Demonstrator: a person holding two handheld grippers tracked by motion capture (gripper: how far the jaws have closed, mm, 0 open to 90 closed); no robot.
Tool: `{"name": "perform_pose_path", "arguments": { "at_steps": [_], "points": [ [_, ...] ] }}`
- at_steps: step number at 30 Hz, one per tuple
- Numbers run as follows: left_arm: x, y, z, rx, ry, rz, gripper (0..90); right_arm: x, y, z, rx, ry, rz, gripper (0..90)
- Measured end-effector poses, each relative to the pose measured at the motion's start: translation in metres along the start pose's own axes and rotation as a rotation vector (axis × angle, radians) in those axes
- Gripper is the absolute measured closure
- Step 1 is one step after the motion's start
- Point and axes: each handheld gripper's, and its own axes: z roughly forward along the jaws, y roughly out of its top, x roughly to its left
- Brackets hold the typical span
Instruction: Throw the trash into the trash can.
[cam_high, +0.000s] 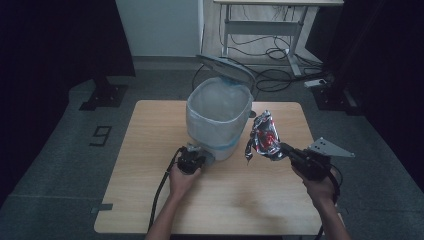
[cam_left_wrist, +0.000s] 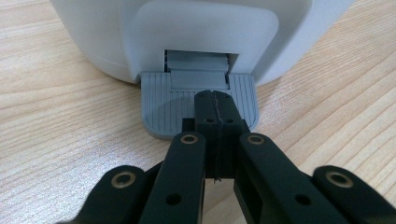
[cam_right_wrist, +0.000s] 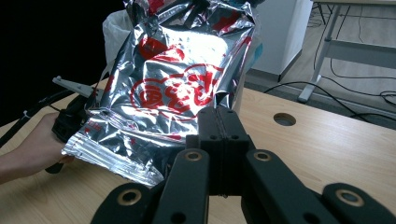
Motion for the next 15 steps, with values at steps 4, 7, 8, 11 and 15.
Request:
{"name": "perform_pose_path", "arguments": {
  "at_steps": [4, 7, 8, 11, 15],
  "points": [
    [0.0, 0.0, 0.0, 0.0, 0.0, -0.001, 90.0, -0.001, 0.003, 0.0, -0.003, 0.0, 0.001, 89.4],
    [0.0, 0.0, 0.0, 0.0, 0.0, -0.002, 90.0, -0.002, 0.004, 0.0, -0.007, 0.0, 0.003, 89.3],
    [0.0, 0.0, 0.0, 0.0, -0.001, -0.003, 90.0, -0.002, 0.005, 0.0, -0.007, 0.001, 0.003, 89.4],
    [0.0, 0.0, 0.0, 0.002, -0.001, -0.004, 90.0, -0.001, 0.009, -0.001, -0.011, 0.002, -0.001, 89.4],
    [0.0, 0.001, 0.0, 0.006, -0.003, -0.006, 90.0, 0.001, 0.014, -0.001, -0.017, 0.005, -0.007, 89.3]
  ]
}}
